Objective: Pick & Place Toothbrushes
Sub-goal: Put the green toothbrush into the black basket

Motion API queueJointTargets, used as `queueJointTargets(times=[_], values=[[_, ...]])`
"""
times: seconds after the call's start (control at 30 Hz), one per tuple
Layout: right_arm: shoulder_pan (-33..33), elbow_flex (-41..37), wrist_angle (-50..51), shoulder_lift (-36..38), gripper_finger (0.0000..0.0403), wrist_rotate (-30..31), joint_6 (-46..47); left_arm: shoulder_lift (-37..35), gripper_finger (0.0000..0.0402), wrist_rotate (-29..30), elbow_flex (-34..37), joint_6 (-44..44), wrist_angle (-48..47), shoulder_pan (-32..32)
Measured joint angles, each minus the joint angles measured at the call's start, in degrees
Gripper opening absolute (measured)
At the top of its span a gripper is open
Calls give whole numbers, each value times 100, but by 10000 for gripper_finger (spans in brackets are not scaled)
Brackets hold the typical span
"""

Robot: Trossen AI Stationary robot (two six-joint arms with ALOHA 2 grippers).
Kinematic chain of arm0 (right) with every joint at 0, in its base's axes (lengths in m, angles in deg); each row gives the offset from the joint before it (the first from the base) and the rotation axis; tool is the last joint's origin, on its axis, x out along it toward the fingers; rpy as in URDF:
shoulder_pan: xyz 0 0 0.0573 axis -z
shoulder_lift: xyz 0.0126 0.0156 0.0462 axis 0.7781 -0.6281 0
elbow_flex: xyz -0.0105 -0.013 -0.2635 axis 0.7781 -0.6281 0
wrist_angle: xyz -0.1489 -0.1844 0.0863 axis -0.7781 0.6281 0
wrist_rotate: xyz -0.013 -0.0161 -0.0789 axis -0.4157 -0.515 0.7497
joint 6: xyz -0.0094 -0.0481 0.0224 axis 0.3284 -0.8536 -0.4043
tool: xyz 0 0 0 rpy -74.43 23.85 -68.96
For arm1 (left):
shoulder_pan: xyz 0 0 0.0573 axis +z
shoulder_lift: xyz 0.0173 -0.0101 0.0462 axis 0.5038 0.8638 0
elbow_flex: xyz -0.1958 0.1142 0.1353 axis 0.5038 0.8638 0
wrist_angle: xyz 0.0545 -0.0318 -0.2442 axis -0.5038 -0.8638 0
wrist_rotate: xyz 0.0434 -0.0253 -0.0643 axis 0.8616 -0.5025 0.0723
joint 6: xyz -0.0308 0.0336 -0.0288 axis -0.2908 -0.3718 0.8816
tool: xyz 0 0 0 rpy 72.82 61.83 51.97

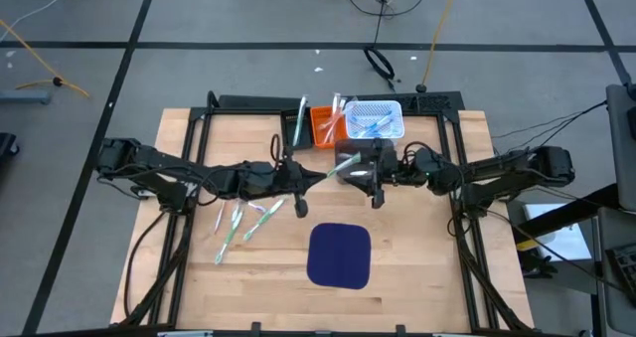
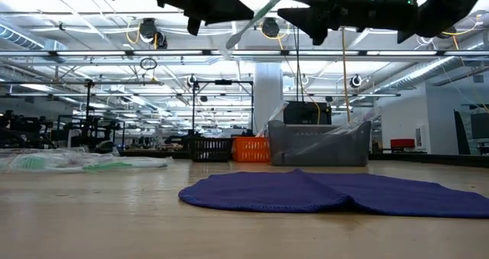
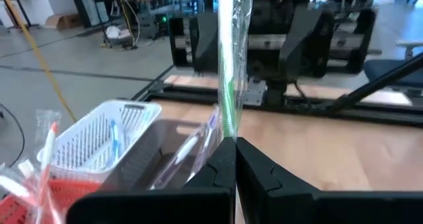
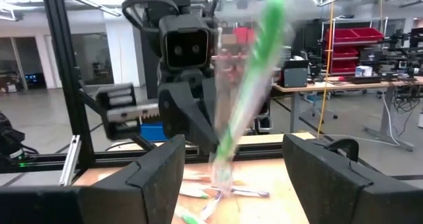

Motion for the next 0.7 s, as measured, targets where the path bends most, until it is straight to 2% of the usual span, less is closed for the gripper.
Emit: queueJointTargets(times=[0.1,0.2,0.27,0.4,0.43,0.57,0.7], values=[[18,102,-88,-152,227,0,2,17,0,-57,2,0,1,4],[17,194,-224,-275,191,-43,23,86,0,-80,-3,-5,92,3],[16,269,-222,-290,153,-153,99,129,0,-94,2,-68,133,0],[15,291,-216,-290,36,-152,3,182,0,-85,0,-61,171,31],[17,291,-214,-290,22,-140,-95,182,0,-82,0,-59,171,33],[53,295,-140,-288,19,-118,-156,180,4,135,0,-90,156,26],[223,363,477,-123,19,-121,-131,175,21,840,0,-249,-99,33]])
